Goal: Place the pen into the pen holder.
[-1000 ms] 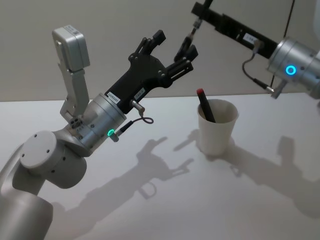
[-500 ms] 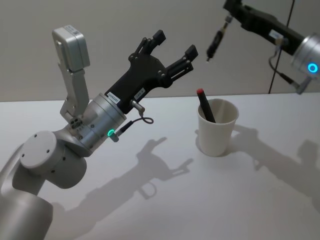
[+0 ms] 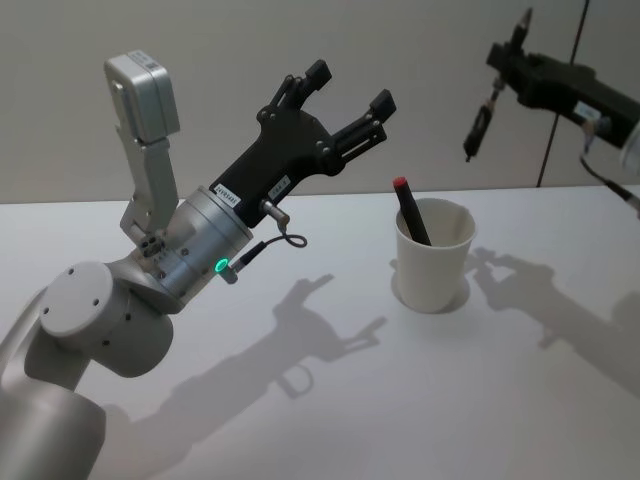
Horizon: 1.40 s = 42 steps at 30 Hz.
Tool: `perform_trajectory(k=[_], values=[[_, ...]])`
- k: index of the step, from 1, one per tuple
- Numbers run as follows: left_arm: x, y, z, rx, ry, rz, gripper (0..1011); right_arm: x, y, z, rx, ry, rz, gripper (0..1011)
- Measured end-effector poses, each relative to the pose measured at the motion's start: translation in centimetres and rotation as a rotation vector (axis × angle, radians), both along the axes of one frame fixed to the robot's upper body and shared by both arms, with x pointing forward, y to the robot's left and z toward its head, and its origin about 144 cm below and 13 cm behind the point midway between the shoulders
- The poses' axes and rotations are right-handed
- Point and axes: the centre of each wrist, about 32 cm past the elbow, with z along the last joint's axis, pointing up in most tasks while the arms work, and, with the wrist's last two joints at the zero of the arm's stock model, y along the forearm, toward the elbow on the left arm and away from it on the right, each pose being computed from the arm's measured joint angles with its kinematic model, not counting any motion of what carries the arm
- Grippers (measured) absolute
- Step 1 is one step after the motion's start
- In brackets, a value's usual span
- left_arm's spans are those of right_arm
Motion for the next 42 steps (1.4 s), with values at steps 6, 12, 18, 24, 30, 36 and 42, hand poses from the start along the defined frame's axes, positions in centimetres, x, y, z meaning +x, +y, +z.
perform_trajectory(k=[6, 12, 18, 24, 30, 36, 42], values=[[0.0, 0.0, 0.0, 0.0, 0.0, 0.0, 1001, -0.5, -0.4, -0.6, -0.046, 0.001, 0.018, 129], [0.0, 0.0, 0.0, 0.0, 0.0, 0.0, 1001, -1.0, -0.4, -1.1, -0.082, -0.021, 0.032, 129], [0.0, 0.0, 0.0, 0.0, 0.0, 0.0, 1001, -1.3, 0.0, -1.4, -0.114, -0.064, 0.032, 129], [0.0, 0.0, 0.0, 0.0, 0.0, 0.0, 1001, -1.7, 0.5, -1.7, -0.144, -0.126, 0.025, 129], [0.0, 0.0, 0.0, 0.0, 0.0, 0.0, 1001, -2.0, 1.2, -2.0, -0.181, -0.179, 0.015, 129], [0.0, 0.0, 0.0, 0.0, 0.0, 0.0, 1001, -2.1, 2.0, -2.4, -0.211, -0.204, 0.013, 129], [0.0, 0.0, 0.0, 0.0, 0.0, 0.0, 1001, -2.0, 2.7, -3.0, -0.237, -0.208, 0.015, 129]])
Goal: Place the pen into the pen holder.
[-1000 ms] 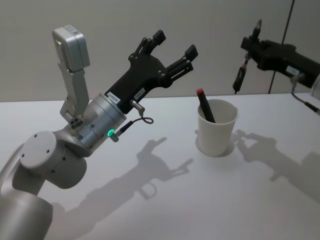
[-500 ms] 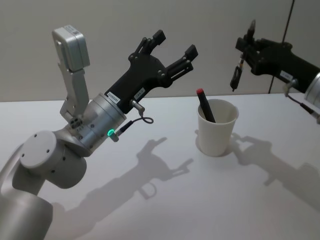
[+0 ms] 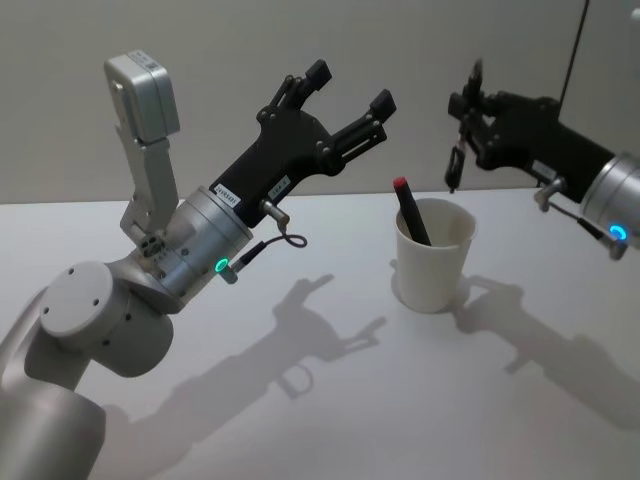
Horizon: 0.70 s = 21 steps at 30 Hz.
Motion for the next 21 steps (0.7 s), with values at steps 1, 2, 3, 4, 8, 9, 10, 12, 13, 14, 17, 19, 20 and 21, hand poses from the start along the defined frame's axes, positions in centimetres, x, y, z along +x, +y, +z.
perform_trajectory(k=[1, 2, 3, 4, 8, 9, 10, 12, 13, 14, 17, 19, 20, 21], values=[[0.0, 0.0, 0.0, 0.0, 0.0, 0.0, 1001, 0.0, 0.1, -0.1, -0.003, 0.001, 0.0, 129], [0.0, 0.0, 0.0, 0.0, 0.0, 0.0, 1001, 0.1, 0.2, -0.3, -0.008, 0.004, 0.0, 129], [0.0, 0.0, 0.0, 0.0, 0.0, 0.0, 1001, 0.1, 0.3, -0.4, -0.01, 0.005, 0.0, 129], [0.0, 0.0, 0.0, 0.0, 0.0, 0.0, 1001, 0.2, 0.4, -0.5, -0.012, 0.007, -0.001, 129], [0.0, 0.0, 0.0, 0.0, 0.0, 0.0, 1001, 0.5, 0.7, -1.0, -0.023, 0.017, -0.003, 129], [0.0, 0.0, 0.0, 0.0, 0.0, 0.0, 1001, 0.5, 0.8, -1.0, -0.025, 0.018, -0.004, 129], [0.0, 0.0, 0.0, 0.0, 0.0, 0.0, 1001, 0.5, 0.8, -1.1, -0.025, 0.02, -0.004, 129], [0.0, 0.0, 0.0, 0.0, 0.0, 0.0, 1001, 0.7, 0.9, -1.3, -0.029, 0.028, -0.005, 129], [0.0, 0.0, 0.0, 0.0, 0.0, 0.0, 1001, 0.7, 0.9, -1.4, -0.031, 0.03, -0.005, 129], [0.0, 0.0, 0.0, 0.0, 0.0, 0.0, 1001, 0.8, 1.0, -1.4, -0.032, 0.033, -0.005, 129], [0.0, 0.0, 0.0, 0.0, 0.0, 0.0, 1001, 1.0, 1.1, -1.8, -0.036, 0.048, -0.007, 129], [0.0, 0.0, 0.0, 0.0, 0.0, 0.0, 1001, 1.1, 1.1, -1.9, -0.037, 0.056, -0.009, 129], [0.0, 0.0, 0.0, 0.0, 0.0, 0.0, 1001, 1.1, 1.2, -2.0, -0.038, 0.06, -0.009, 129], [0.0, 0.0, 0.0, 0.0, 0.0, 0.0, 1001, 1.2, 1.2, -2.2, -0.039, 0.068, -0.009, 129]])
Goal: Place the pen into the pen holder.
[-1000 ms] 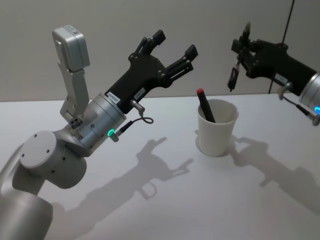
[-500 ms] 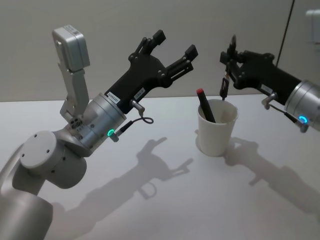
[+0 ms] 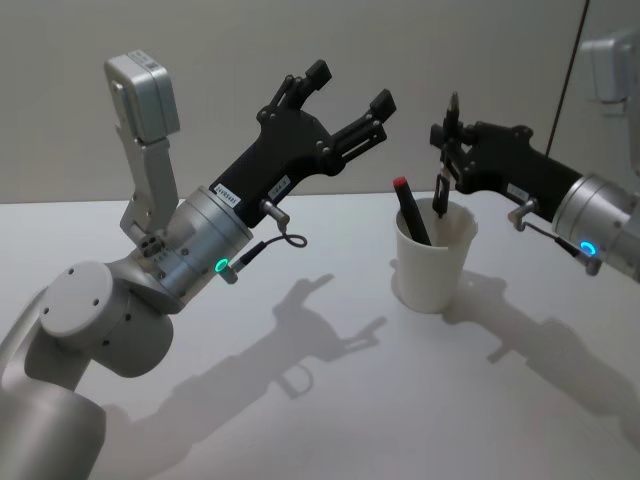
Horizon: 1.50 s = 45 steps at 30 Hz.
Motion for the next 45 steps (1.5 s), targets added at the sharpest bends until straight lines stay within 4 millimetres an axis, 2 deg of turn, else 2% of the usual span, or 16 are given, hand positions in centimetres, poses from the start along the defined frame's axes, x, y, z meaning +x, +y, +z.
perform_trajectory(k=[8, 12, 13, 19, 20, 22, 23, 27, 38, 45], values=[[0.0, 0.0, 0.0, 0.0, 0.0, 0.0, 1001, 0.4, 0.1, -0.5, -0.003, 0.027, -0.003, 129], [0.0, 0.0, 0.0, 0.0, 0.0, 0.0, 1001, 0.5, 0.2, -0.7, -0.005, 0.035, -0.004, 193], [0.0, 0.0, 0.0, 0.0, 0.0, 0.0, 1001, 0.5, 0.2, -0.7, -0.005, 0.038, -0.005, 257], [0.0, 0.0, 0.0, 0.0, 0.0, 0.0, 1001, 0.6, 0.2, -0.9, -0.006, 0.045, -0.005, 412], [0.0, 0.0, 0.0, 0.0, 0.0, 0.0, 1001, 0.6, 0.2, -0.9, -0.006, 0.046, -0.006, 468], [0.0, 0.0, 0.0, 0.0, 0.0, 0.0, 1001, 0.6, 0.2, -1.0, -0.006, 0.048, -0.006, 509], [0.0, 0.0, 0.0, 0.0, 0.0, 0.0, 1001, 0.6, 0.2, -1.0, -0.006, 0.049, -0.006, 570], [0.0, 0.0, 0.0, 0.0, 0.0, 0.0, 1001, 0.7, 0.2, -1.0, -0.007, 0.052, -0.006, 695], [0.0, 0.0, 0.0, 0.0, 0.0, 0.0, 1001, 0.7, 0.2, -1.0, -0.007, 0.049, -0.005, 992], [0.0, 0.0, 0.0, 0.0, 0.0, 0.0, 1001, 0.7, -0.3, -0.3, -0.005, 0.019, -0.021, 1002]])
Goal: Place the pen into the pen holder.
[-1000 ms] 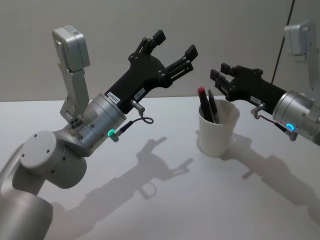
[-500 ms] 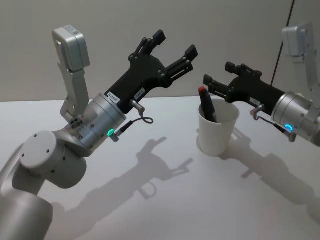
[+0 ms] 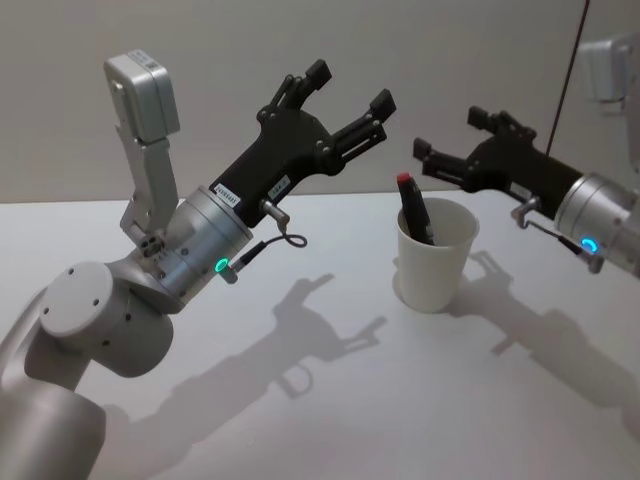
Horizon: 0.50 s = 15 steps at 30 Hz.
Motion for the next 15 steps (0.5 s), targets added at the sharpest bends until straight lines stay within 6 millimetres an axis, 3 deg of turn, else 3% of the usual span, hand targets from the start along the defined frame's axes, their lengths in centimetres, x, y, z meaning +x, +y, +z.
perform_trajectory(k=[15], values=[[0.0, 0.0, 0.0, 0.0, 0.0, 0.0, 1001, -0.5, -2.3, 1.0, -0.021, -0.045, -0.158, 1002]])
